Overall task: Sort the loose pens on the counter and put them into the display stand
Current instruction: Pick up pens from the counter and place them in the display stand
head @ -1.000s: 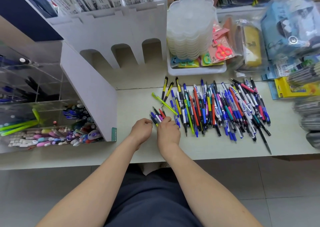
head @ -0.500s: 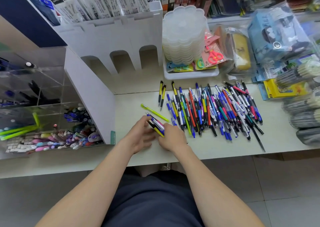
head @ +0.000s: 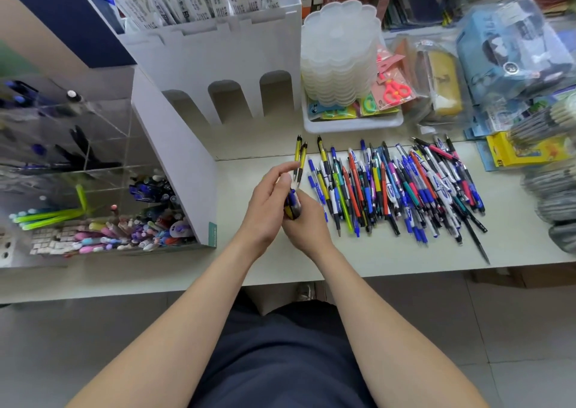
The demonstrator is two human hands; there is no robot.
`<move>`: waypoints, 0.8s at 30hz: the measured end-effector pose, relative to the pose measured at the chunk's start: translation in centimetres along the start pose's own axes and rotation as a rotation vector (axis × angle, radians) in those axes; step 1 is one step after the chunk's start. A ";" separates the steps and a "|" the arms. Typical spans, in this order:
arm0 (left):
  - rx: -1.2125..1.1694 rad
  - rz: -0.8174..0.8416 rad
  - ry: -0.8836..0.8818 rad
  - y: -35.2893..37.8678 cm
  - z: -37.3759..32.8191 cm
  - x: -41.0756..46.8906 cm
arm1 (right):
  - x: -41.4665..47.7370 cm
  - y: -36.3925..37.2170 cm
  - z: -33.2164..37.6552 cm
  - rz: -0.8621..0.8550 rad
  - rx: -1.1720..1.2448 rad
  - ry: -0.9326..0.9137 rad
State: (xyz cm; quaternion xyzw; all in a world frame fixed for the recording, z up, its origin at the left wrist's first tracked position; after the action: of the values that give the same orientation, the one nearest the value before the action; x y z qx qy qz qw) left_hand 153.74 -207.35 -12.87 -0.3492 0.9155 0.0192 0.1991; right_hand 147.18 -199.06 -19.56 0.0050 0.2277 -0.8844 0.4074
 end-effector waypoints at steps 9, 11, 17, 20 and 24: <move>-0.066 -0.138 -0.214 -2.6 3.5 -0.5 | -0.5 0.3 -2.1 -0.203 0.066 -0.049; -0.037 -0.168 -0.256 -2.5 4.2 -0.7 | -0.5 0.2 -1.8 -0.258 0.124 -0.046; 0.062 -0.170 -0.369 -2.1 6.2 -1.6 | -1.0 -0.9 -3.0 -0.243 0.095 -0.015; 0.080 -0.145 -0.392 -2.2 6.4 -1.8 | -0.8 -1.4 -2.7 -0.224 0.113 0.020; 0.000 0.057 -0.384 -1.4 5.0 -2.1 | -1.0 -2.5 0.6 -0.232 0.284 0.087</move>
State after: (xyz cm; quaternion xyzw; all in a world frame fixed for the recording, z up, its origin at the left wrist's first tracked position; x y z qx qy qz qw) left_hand 157.88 -206.20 -16.54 -0.3131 0.8701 0.0911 0.3696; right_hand 146.12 -197.20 -17.87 0.0745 0.1169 -0.9477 0.2875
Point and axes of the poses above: each hand's wrist, its own x-axis towards the middle knuckle, its own y-axis out of the palm, z = x × y, the point moved 2 cm from there along x, towards the middle knuckle, and after that the axes turned 4 degrees about -y, right-handed, at the moved point
